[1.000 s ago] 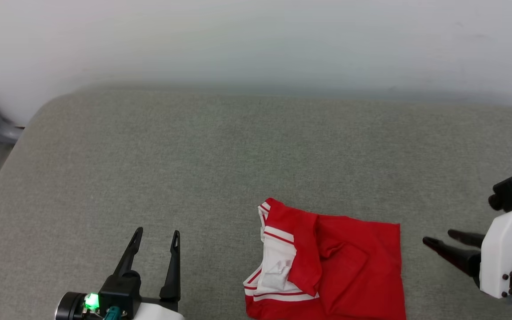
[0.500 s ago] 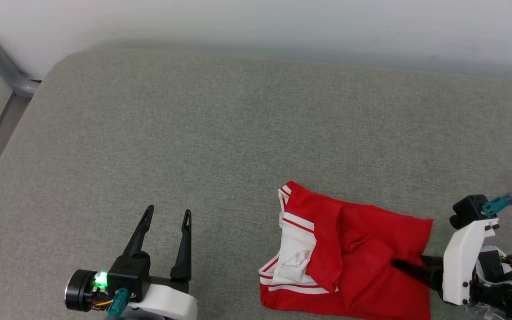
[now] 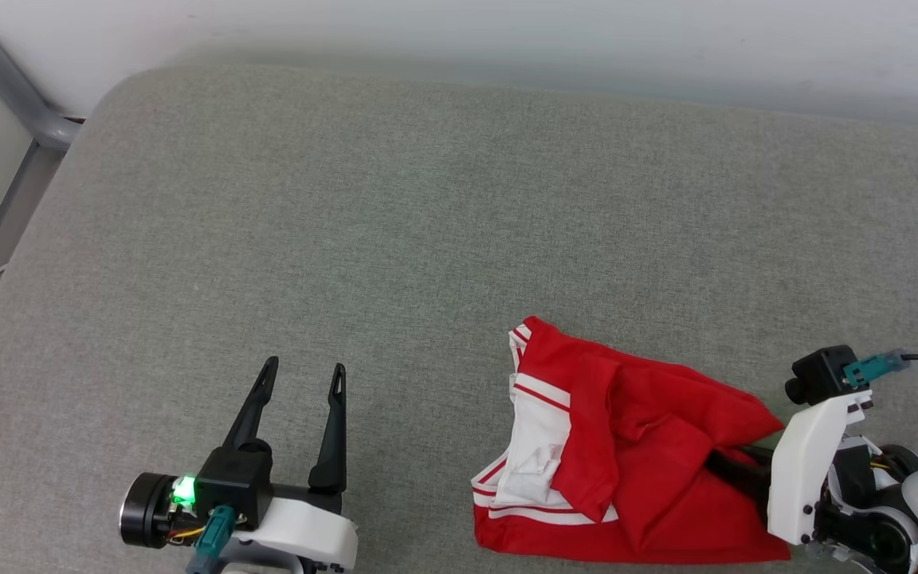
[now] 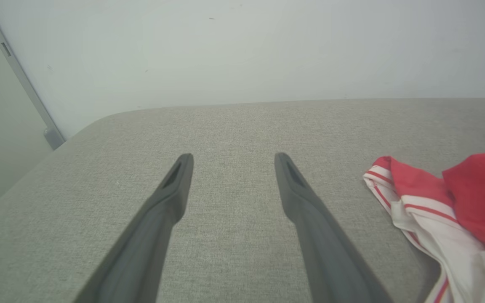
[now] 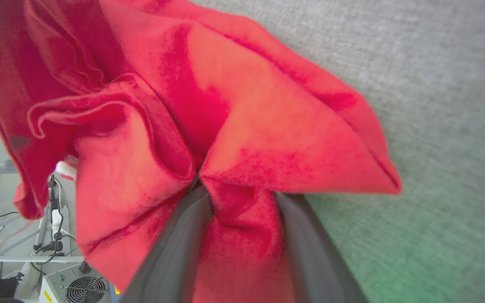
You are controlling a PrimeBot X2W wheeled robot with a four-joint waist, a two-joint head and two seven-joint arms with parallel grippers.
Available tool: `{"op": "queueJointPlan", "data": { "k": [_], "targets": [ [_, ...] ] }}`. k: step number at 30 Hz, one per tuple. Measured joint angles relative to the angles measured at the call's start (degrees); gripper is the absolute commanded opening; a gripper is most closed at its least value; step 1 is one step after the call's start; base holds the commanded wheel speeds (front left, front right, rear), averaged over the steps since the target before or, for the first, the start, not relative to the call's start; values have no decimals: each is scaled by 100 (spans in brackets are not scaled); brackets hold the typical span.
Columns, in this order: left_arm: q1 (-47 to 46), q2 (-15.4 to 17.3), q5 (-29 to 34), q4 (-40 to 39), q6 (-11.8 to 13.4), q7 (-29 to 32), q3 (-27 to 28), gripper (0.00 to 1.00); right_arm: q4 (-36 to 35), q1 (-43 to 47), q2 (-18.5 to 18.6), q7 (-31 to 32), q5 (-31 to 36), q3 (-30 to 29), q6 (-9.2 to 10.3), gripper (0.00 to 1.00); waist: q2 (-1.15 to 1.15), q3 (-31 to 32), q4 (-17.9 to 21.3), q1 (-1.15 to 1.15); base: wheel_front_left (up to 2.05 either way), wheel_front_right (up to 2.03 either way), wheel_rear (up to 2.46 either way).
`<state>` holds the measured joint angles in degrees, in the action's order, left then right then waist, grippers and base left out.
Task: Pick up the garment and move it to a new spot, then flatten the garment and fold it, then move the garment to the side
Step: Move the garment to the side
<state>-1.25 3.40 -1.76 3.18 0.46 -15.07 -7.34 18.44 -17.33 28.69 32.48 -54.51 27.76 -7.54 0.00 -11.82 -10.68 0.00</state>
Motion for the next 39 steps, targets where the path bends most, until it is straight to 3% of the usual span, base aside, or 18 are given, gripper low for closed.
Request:
{"op": "queueJointPlan", "data": {
  "k": [12,20,30,39],
  "targets": [
    [80,-5,0,10,8,0,75,100,-731,-382,478,-1051,41,528,3,0,0,252,242,0,0,0,0],
    [227,12,-2,-120,34,-1,236,100,-1276,-715,1150,-1280,768,749,3,0,0,389,695,0,0,0,0],
    [242,12,0,-402,74,0,389,100,-1514,-899,1586,-1278,914,281,2,0,0,285,1583,0,0,0,0],
    [-57,125,108,-670,56,-1,445,100,-1025,-1135,1882,-1401,1043,-355,2,0,0,-285,2026,0,0,0,0]
  ]
}}
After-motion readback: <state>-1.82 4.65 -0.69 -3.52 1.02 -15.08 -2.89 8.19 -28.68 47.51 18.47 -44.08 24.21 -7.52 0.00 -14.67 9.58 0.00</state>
